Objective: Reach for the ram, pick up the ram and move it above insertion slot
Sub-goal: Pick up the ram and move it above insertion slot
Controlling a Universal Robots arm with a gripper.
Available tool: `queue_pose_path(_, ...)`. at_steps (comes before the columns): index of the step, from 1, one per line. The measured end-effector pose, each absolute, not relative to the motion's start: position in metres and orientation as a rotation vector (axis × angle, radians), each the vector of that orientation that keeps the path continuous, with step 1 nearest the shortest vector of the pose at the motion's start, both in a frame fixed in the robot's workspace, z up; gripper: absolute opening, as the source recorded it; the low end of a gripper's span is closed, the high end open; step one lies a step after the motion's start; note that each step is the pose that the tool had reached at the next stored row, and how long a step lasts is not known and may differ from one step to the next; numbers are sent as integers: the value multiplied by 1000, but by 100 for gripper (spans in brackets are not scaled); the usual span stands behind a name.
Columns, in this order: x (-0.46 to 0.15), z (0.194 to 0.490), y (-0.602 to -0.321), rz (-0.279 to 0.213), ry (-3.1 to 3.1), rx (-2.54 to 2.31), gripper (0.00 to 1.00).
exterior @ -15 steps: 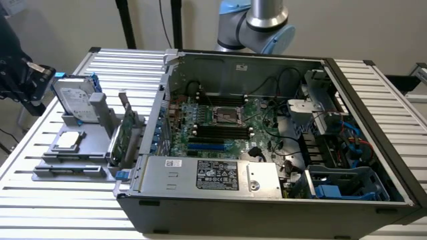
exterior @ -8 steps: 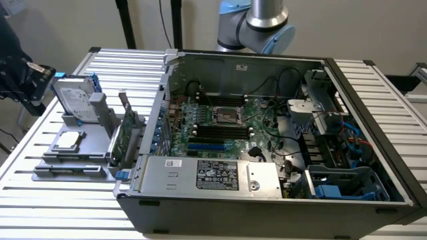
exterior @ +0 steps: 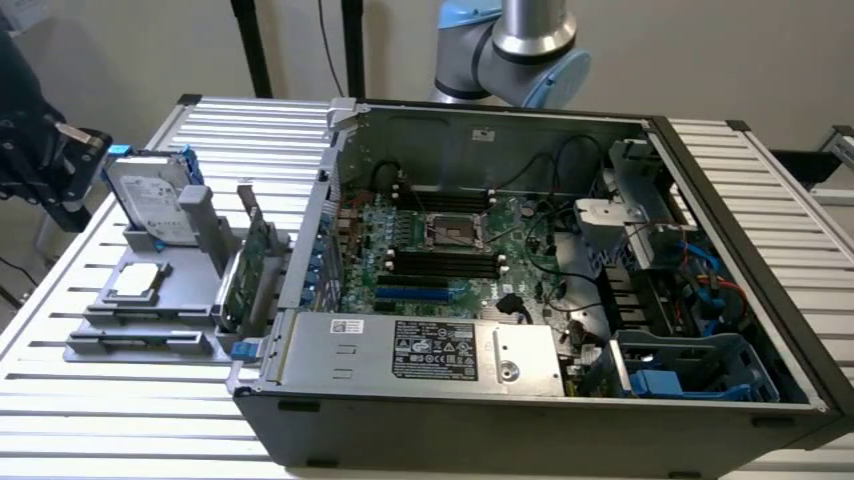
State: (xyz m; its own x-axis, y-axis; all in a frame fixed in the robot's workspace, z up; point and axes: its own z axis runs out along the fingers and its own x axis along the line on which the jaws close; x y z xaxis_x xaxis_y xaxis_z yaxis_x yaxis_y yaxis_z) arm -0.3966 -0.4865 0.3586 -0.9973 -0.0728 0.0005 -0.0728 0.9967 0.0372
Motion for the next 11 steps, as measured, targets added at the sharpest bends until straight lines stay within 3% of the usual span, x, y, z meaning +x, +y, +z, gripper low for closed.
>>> queue_pose_path(11, -397, 359, -486, -58, -3106, 426, 11)
